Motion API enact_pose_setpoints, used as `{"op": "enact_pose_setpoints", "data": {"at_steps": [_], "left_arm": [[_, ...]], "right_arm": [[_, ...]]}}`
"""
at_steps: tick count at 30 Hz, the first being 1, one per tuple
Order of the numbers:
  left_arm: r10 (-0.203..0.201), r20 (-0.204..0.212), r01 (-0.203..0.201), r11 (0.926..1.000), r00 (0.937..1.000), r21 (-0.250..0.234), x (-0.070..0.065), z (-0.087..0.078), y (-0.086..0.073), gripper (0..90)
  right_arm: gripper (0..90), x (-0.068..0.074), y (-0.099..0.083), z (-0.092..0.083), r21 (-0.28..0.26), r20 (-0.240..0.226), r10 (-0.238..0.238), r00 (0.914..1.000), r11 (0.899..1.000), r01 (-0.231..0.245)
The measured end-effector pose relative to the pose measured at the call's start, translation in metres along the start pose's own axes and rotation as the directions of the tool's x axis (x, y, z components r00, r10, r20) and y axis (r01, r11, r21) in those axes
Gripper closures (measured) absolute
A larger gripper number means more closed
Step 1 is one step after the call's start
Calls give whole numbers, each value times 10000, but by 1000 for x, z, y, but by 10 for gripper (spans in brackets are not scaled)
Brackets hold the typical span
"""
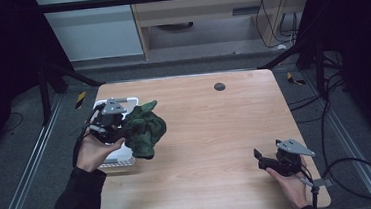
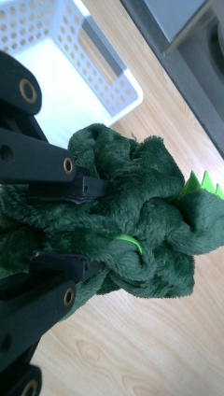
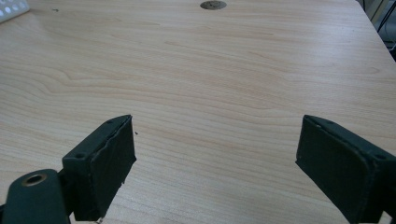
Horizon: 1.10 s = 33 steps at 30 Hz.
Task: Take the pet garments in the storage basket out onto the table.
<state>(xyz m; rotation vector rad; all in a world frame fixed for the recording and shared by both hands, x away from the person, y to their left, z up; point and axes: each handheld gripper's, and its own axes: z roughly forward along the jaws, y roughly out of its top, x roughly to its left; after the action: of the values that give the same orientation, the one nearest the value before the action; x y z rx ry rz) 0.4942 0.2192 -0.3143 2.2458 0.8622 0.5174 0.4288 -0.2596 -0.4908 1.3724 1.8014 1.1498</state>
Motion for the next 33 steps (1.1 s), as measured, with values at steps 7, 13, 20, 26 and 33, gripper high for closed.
{"op": "enact_pose_setpoints", "data": {"at_steps": [7, 13, 20, 26, 33], "left_arm": [[305, 414, -309, 9995, 9987, 83, -10, 7, 7, 705], [528, 787, -541, 9984, 9955, 148, -18, 13, 11, 705], [794, 1089, -827, 9963, 9909, 255, -28, 21, 15, 705], [915, 1358, -962, 9950, 9865, 280, -33, 26, 18, 704], [1173, 1547, -1247, 9914, 9810, 394, -41, 35, 22, 704]], "right_arm": [[116, 0, 0, 0, 18, -23, 33, 10000, 10000, -33], [116, 0, 0, 0, 37, -14, 7, 10000, 10000, -7], [116, 0, 0, 0, 31, -61, 25, 10000, 10000, -25], [117, 0, 0, 0, 17, -42, -39, 10000, 10000, 39], [117, 0, 0, 0, -8, -38, -46, 10000, 10000, 46]]}}
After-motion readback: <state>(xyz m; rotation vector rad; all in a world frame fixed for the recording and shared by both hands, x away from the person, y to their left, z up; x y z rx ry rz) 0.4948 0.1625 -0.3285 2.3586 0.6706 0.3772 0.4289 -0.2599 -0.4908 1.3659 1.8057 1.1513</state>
